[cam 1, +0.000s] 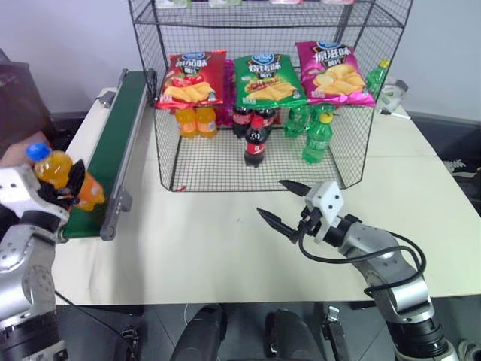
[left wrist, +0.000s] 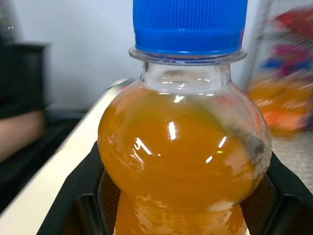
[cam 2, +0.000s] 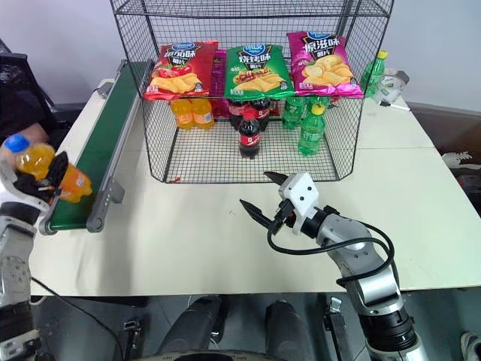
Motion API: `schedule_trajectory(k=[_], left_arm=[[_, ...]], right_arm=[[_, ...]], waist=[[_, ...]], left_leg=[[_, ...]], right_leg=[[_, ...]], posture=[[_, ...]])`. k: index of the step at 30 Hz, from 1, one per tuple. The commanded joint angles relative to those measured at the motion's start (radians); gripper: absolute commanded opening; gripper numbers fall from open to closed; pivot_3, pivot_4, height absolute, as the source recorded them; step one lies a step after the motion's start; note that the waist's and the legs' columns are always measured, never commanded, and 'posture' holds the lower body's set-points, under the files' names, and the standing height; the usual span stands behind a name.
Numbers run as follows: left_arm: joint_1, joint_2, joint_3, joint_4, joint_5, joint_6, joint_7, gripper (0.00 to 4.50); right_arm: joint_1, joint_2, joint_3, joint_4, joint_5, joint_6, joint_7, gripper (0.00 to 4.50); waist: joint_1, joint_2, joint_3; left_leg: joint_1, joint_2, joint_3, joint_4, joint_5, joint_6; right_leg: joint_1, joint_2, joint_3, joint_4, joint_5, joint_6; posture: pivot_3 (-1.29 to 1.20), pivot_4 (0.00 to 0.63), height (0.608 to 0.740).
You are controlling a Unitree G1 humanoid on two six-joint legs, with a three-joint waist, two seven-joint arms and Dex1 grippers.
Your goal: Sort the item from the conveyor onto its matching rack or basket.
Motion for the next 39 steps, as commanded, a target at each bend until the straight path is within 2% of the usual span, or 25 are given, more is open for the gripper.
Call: schedule_trajectory(k=[1, 6, 10, 13, 18, 23, 35, 39], left_arm=[[-0.045, 0.041, -0.023, -0.131, -0.074, 0.027, -0.06, 2.76], [-0.079, 0.041, -0.141, -0.193, -0.111, 0.107, -0.105, 2.76], [-0.127, -0.011, -0.292, -0.16, -0.024, 0.11, -0.084, 2.76], [-0.163, -0.046, -0.375, -0.087, 0.088, 0.048, -0.069, 2.76], [-0.294, -0.192, -0.448, 0.171, 0.189, -0.07, -0.033, 2.76], [-0.411, -0.275, -0.489, 0.432, 0.297, -0.227, -0.02, 2.76], [-0.649, -0.35, -0.47, 1.015, 0.445, -0.665, 0.123, 2.76], [-0.705, -0.361, -0.451, 1.139, 0.436, -0.71, 0.133, 2.76]], right_arm=[[-0.009, -0.002, -0.005, -0.037, 0.008, -0.011, 0.002, 4.5], [-0.004, 0.002, -0.008, -0.044, 0.004, -0.008, -0.011, 4.5], [0.007, 0.004, -0.01, -0.057, 0.002, -0.006, -0.026, 4.5], [0.008, 0.002, -0.012, -0.063, -0.004, -0.006, -0.037, 4.5], [0.016, 0.001, -0.014, -0.078, -0.008, -0.002, -0.055, 4.5], [0.014, -0.004, -0.02, -0.096, -0.013, 0.013, -0.071, 4.5], [0.016, -0.008, -0.027, -0.134, -0.011, 0.048, -0.101, 4.5], [0.014, -0.01, -0.03, -0.13, -0.01, 0.046, -0.105, 4.5]], waist=[[-0.004, 0.0, 0.0], [-0.009, 0.002, 0.0], [-0.005, 0.001, 0.0], [-0.002, 0.001, 0.0], [-0.002, 0.001, 0.0], [-0.003, 0.001, 0.0], [-0.003, 0.001, 0.0], [-0.003, 0.0, 0.0]], left_leg=[[0.0, 0.0, 0.0, 0.0, 0.0, 0.0], [0.0, 0.0, 0.001, -0.003, 0.0, 0.0], [0.0, 0.0, 0.001, -0.002, 0.0, 0.0], [0.0, 0.0, 0.001, -0.001, 0.0, 0.0], [0.0, 0.0, 0.001, -0.001, 0.0, 0.0], [0.0, -0.001, 0.001, 0.0, 0.001, 0.0], [0.0, -0.002, 0.001, 0.0, 0.001, 0.001], [0.0, -0.002, 0.001, 0.001, 0.001, 0.001]], right_leg=[[0.0, 0.0, 0.0, 0.0, 0.0, 0.0], [0.001, 0.0, 0.002, 0.0, 0.001, 0.001], [0.002, 0.001, 0.001, 0.001, 0.001, 0.002], [0.002, 0.001, 0.001, 0.0, 0.001, 0.003], [0.003, 0.001, 0.0, 0.0, 0.002, 0.003], [0.003, 0.0, 0.0, 0.0, 0.002, 0.004], [0.003, 0.001, -0.001, 0.002, 0.002, 0.004], [0.003, 0.001, -0.001, 0.002, 0.002, 0.005]], posture=[[0.0, 0.15, 0.74], [0.0, 0.15, 0.74], [0.0, 0.15, 0.74], [0.0, 0.15, 0.74], [0.0, 0.15, 0.74], [0.0, 0.15, 0.74], [0.0, 0.15, 0.74], [0.0, 0.15, 0.74]])
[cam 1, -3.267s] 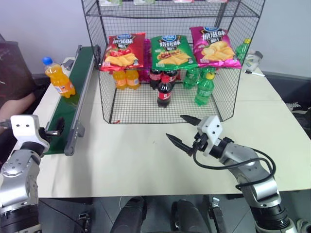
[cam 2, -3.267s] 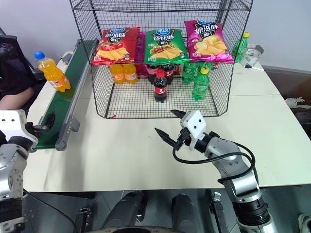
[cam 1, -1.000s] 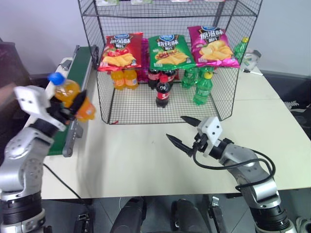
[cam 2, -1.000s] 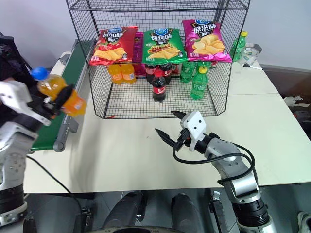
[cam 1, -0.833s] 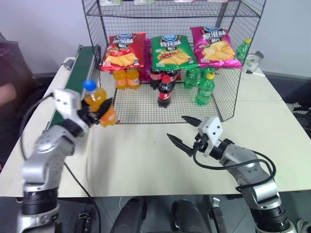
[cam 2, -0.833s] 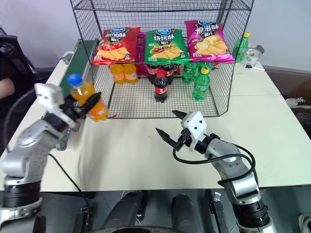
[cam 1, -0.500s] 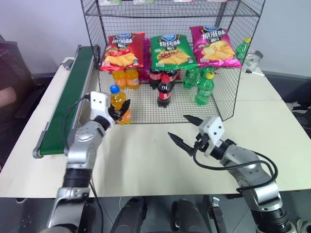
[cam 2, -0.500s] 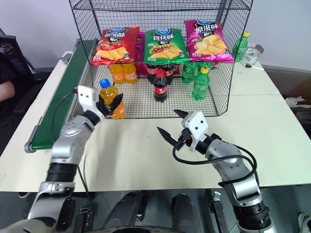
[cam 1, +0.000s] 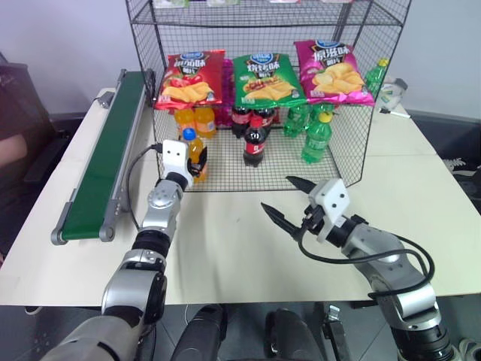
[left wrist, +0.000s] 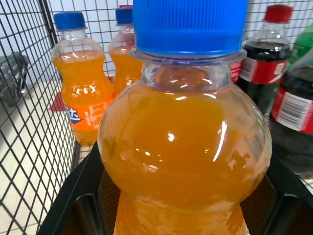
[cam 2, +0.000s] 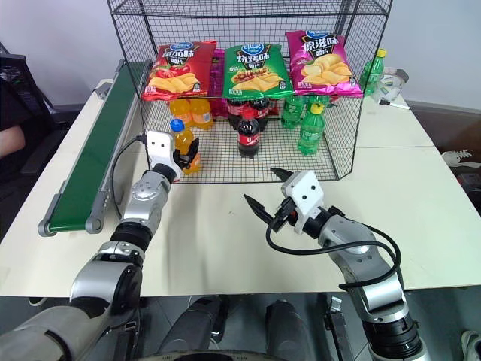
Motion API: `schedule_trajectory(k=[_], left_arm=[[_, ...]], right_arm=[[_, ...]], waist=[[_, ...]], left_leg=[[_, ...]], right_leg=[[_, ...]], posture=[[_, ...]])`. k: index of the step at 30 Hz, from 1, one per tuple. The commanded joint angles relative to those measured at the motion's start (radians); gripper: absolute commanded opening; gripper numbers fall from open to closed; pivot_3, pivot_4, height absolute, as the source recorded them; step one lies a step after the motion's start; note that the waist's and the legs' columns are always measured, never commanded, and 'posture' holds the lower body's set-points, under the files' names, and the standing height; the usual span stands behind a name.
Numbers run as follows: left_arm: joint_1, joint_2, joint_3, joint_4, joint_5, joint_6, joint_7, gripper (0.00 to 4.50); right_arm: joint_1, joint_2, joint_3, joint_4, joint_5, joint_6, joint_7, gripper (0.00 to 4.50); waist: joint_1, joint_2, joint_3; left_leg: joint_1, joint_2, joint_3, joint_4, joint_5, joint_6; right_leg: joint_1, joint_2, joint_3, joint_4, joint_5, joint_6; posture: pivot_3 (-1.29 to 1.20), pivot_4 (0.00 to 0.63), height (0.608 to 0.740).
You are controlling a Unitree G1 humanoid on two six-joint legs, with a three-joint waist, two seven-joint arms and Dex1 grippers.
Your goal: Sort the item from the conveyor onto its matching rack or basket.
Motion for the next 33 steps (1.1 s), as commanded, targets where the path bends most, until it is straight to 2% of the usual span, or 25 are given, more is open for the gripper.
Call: schedule_trajectory(k=[1, 8, 20, 24, 33], left_arm=[[-0.071, -0.004, 0.034, 0.057, -0.001, -0.069, 0.016, 2.76], [-0.111, -0.012, 0.054, 0.143, -0.005, -0.093, 0.012, 2.76], [-0.126, -0.01, 0.089, 0.168, -0.033, -0.036, -0.048, 2.76], [-0.122, -0.01, 0.106, 0.163, -0.041, -0.011, -0.064, 4.44], [-0.103, -0.005, 0.104, 0.13, -0.04, -0.01, -0.088, 4.44]], right_arm=[[-0.01, -0.002, -0.017, -0.044, 0.004, -0.008, -0.004, 4.5], [-0.004, 0.002, -0.014, -0.036, 0.002, -0.02, -0.004, 4.5], [-0.019, 0.013, -0.001, -0.038, 0.004, -0.008, -0.015, 4.5], [-0.025, 0.014, -0.002, -0.038, 0.008, -0.004, -0.013, 4.5], [-0.026, 0.011, -0.007, -0.036, 0.012, -0.004, -0.009, 4.5]], waist=[[0.0, 0.0, 0.0], [-0.002, 0.0, 0.0], [-0.002, 0.0, 0.0], [-0.002, 0.0, 0.0], [-0.002, 0.0, 0.0]], left_leg=[[0.0, 0.0, 0.0, 0.0, 0.0, 0.0], [0.0, 0.0, 0.0, 0.0, 0.0, 0.0], [0.0, 0.0, 0.0, 0.001, 0.0, 0.0], [0.0, 0.0, 0.0, 0.001, 0.0, 0.0], [0.0, 0.0, 0.0, 0.001, 0.0, 0.0]], right_leg=[[0.0, 0.0, 0.0, 0.0, 0.0, 0.0], [0.0, 0.001, 0.0, 0.002, 0.0, 0.0], [0.0, 0.001, 0.0, 0.003, 0.0, 0.0], [0.0, 0.001, 0.0, 0.003, 0.0, 0.0], [0.0, 0.001, 0.0, 0.003, 0.0, 0.0]], posture=[[0.0, 0.15, 0.74], [0.0, 0.15, 0.74], [0.0, 0.15, 0.74], [0.0, 0.15, 0.74], [0.0, 0.15, 0.74]])
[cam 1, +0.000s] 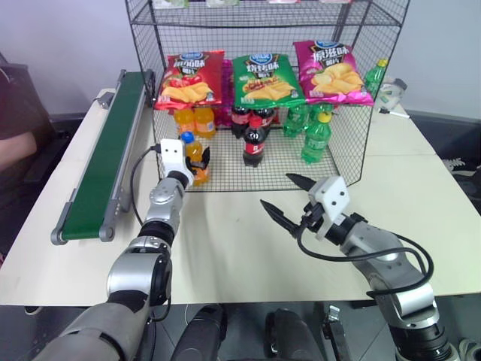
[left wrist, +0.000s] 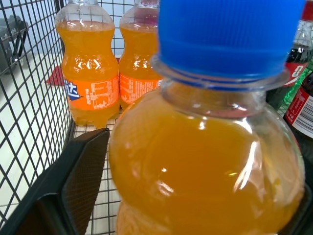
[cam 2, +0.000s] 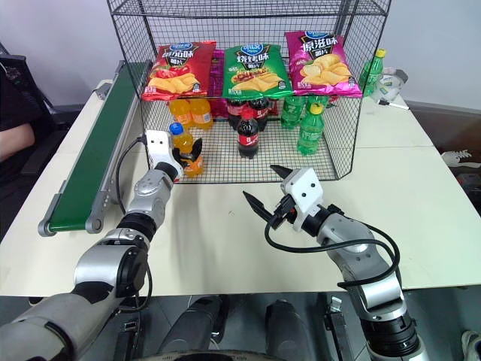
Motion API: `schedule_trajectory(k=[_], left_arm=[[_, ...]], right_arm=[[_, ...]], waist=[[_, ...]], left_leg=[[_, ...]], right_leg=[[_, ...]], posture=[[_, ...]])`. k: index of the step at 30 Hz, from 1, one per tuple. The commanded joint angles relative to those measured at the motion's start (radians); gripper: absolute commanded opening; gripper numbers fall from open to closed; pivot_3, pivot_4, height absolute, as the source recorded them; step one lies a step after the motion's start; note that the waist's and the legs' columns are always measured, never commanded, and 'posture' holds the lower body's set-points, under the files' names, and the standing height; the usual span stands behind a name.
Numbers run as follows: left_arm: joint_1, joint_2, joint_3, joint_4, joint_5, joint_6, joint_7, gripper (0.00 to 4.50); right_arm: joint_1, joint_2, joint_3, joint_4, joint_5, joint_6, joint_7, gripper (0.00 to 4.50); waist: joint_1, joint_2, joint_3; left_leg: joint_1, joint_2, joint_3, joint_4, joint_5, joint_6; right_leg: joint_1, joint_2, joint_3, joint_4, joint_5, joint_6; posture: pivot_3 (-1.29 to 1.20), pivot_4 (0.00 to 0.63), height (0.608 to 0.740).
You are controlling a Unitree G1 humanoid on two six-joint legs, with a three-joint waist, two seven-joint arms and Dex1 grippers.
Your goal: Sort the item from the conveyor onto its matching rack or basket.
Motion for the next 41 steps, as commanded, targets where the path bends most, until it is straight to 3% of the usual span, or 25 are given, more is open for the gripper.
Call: schedule_trajectory(k=[1, 12, 22, 28, 31, 35, 41], left_arm=[[0.002, 0.009, 0.01, -0.063, -0.012, -0.006, -0.033, 4.44], [0.172, 0.028, -0.009, -0.368, -0.016, 0.075, -0.048, 4.44], [0.395, 0.07, -0.028, -0.858, -0.06, 0.334, -0.068, 4.44], [0.53, 0.182, -0.007, -1.143, -0.166, 0.565, -0.17, 4.44], [0.595, 0.284, 0.046, -1.268, -0.258, 0.687, -0.237, 4.44], [0.65, 0.391, 0.118, -1.345, -0.323, 0.787, -0.27, 4.44], [0.733, 0.472, 0.192, -1.409, -0.395, 0.863, -0.317, 4.44]], right_arm=[[-0.012, 0.001, -0.011, -0.036, 0.01, -0.006, 0.001, 4.5], [-0.005, 0.002, -0.01, -0.031, 0.01, -0.016, 0.009, 4.5], [-0.011, 0.003, -0.008, -0.015, 0.012, -0.022, 0.027, 4.5], [-0.011, 0.001, -0.015, -0.006, 0.013, -0.027, 0.039, 4.5], [-0.008, 0.0, -0.017, -0.003, 0.013, -0.031, 0.045, 4.5], [-0.006, 0.0, -0.017, 0.0, 0.014, -0.035, 0.052, 4.5], [-0.007, 0.0, -0.015, 0.005, 0.014, -0.038, 0.062, 4.5]], waist=[[0.0, 0.0, 0.0], [-0.003, 0.0, 0.0], [-0.005, 0.001, -0.001], [-0.004, 0.001, -0.001], [-0.006, 0.001, -0.001], [-0.006, 0.002, -0.001], [0.0, 0.002, -0.001]], left_leg=[[0.0, 0.0, 0.0, 0.0, 0.0, 0.0], [0.0, 0.0, 0.0, 0.0, 0.0, 0.0], [0.0, 0.0, 0.0, 0.0, 0.0, 0.0], [0.001, 0.001, 0.0, 0.0, 0.0, 0.0], [0.001, 0.001, 0.0, 0.0, 0.0, 0.0], [0.001, 0.002, 0.0, -0.001, 0.0, 0.0], [0.001, 0.001, 0.0, -0.001, 0.0, -0.001]], right_leg=[[0.0, 0.0, 0.0, 0.0, 0.0, 0.0], [0.0, 0.0, 0.001, 0.0, 0.0, 0.0], [0.0, 0.0, 0.001, 0.001, 0.0, 0.0], [0.0, -0.001, 0.001, 0.001, 0.0, -0.001], [0.0, -0.001, 0.001, 0.001, 0.0, -0.001], [-0.001, -0.002, 0.002, 0.001, 0.0, -0.001], [-0.004, -0.002, 0.002, 0.0, -0.002, -0.003]], posture=[[0.0, 0.15, 0.74], [0.0, 0.15, 0.74], [0.0, 0.15, 0.74], [0.0, 0.15, 0.74], [0.0, 0.15, 0.74], [0.0, 0.15, 0.74], [0.0, 0.15, 0.74]])
